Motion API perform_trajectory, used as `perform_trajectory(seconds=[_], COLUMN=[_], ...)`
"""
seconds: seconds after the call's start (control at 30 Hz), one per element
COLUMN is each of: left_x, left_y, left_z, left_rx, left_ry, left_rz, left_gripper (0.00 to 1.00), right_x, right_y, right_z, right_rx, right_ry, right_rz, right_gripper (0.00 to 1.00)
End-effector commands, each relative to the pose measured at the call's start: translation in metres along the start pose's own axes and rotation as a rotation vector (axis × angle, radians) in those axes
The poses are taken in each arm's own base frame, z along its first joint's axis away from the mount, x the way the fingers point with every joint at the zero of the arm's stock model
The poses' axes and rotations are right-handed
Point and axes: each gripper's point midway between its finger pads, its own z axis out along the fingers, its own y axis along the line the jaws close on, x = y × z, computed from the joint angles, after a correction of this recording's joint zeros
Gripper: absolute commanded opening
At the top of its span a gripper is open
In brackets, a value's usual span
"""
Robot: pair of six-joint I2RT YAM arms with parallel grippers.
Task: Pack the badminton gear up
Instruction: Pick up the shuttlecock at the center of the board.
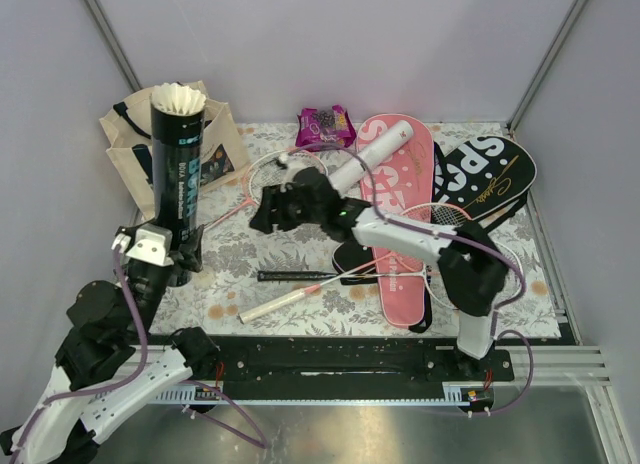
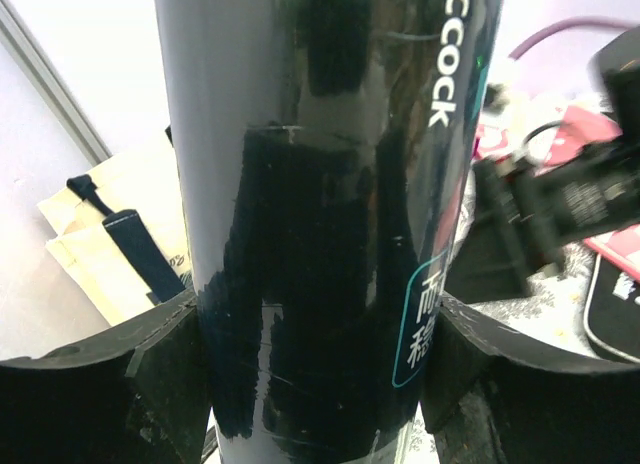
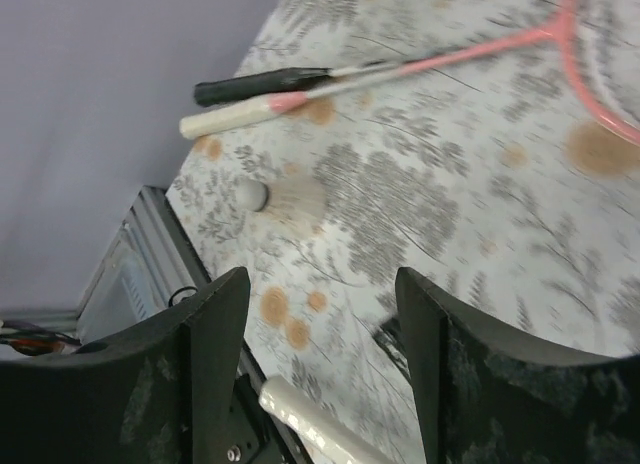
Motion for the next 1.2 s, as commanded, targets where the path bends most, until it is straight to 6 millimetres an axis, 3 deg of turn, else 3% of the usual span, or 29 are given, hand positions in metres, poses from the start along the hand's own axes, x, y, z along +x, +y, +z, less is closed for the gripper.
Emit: perform_trajectory(seconds=[0.0,0.13,0.27,0.37,0.47,0.57,0.8,0.93,1.03,1.17], left_x=[-0.041,-0.054,-0.058,-0.059,-0.059,-0.059,-0.06,-0.06,-0.059,-0.059], left_y=[0.005,0.007,0.009,0.01,0.012,0.013,0.016,0.016,0.016,0.016], left_z=[-0.012,-0.02,-0.025,-0.028,-0.032,-0.033,-0.035,-0.035,-0.035,-0.034], left_rx=[0.046,0.075,0.09,0.092,0.091,0.092,0.085,0.083,0.082,0.079], left_ry=[-0.116,-0.142,-0.151,-0.153,-0.158,-0.159,-0.16,-0.16,-0.158,-0.156], left_rz=[-0.092,-0.107,-0.108,-0.116,-0.124,-0.126,-0.12,-0.122,-0.118,-0.115], left_gripper=[0.43,0.43,0.43,0.43,0.43,0.43,0.43,0.43,0.43,0.43], right_x=[-0.002,0.027,0.05,0.063,0.074,0.076,0.109,0.121,0.119,0.114], right_y=[0.078,0.102,0.114,0.113,0.093,0.101,0.106,0.103,0.102,0.107], right_z=[0.04,0.076,0.102,0.115,0.14,0.152,0.165,0.168,0.169,0.167], right_rx=[-0.169,-0.275,-0.412,-0.459,-0.367,-0.387,-0.415,-0.41,-0.387,-0.395], right_ry=[-0.016,-0.004,0.028,0.064,0.135,0.149,0.188,0.205,0.192,0.162], right_rz=[-0.207,-0.441,-0.585,-0.631,-0.641,-0.711,-0.817,-0.821,-0.812,-0.797], right_gripper=[0.7,0.72,0.73,0.76,0.76,0.76,0.77,0.72,0.65,0.41])
